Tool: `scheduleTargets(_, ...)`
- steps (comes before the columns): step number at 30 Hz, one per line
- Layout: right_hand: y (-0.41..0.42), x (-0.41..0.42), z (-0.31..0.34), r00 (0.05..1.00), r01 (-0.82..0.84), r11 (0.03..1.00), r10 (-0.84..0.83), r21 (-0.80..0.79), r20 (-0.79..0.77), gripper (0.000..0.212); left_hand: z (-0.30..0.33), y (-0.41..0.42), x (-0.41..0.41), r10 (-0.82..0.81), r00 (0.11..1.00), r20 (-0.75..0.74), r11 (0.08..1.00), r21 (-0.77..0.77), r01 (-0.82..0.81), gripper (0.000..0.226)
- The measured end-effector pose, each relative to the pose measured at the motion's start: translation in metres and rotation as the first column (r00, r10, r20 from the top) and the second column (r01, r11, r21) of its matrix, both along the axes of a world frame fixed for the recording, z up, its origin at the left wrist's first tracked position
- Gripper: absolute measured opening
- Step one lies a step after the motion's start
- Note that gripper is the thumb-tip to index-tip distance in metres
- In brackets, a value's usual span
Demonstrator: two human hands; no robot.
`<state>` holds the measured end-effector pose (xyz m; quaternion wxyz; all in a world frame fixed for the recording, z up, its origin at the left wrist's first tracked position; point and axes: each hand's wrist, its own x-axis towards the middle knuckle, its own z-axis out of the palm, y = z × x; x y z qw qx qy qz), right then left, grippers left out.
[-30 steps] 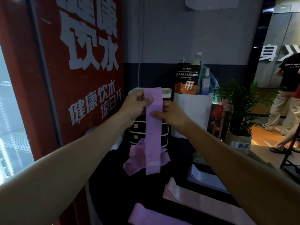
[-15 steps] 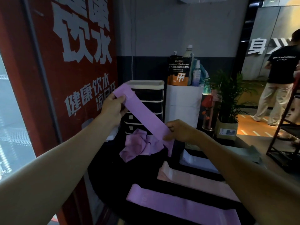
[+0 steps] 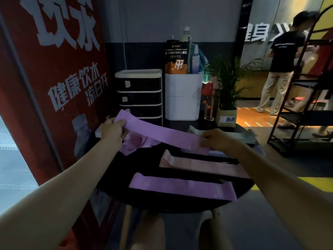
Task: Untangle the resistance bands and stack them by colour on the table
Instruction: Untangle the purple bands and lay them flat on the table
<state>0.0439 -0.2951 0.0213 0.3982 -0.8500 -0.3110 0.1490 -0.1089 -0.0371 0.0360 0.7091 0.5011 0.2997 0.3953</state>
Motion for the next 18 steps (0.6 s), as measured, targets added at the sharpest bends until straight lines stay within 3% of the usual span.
scheduleTargets(3, -0.02, -0.014, -0.017, 0.957, 0.175, 0.972, -0.129, 0.16, -0.261, 0.019, -0.024, -0.007, -0.006, 0.014, 0.995, -0.096, 0.997, 0.075, -0.007, 0.018)
scheduleTargets(8, -0.045, -0.031, -0.042, 0.85, 0.429, 0.867, -0.291, 0.255, -0.439, 0.025, -0.061, -0.026, -0.027, -0.004, 0.971, -0.239, 0.979, 0.199, 0.053, 0.008)
scheduleTargets(15, -0.069, -0.055, -0.068, 0.847, 0.517, 0.811, -0.438, 0.274, -0.3, 0.021, -0.084, -0.049, -0.052, 0.11, 0.923, -0.369, 0.86, 0.5, 0.098, 0.009)
scheduleTargets(18, -0.077, -0.061, -0.076, 0.835, 0.548, 0.781, -0.489, 0.3, -0.252, 0.004, -0.091, -0.059, -0.058, 0.142, 0.913, -0.383, 0.825, 0.556, 0.105, 0.009)
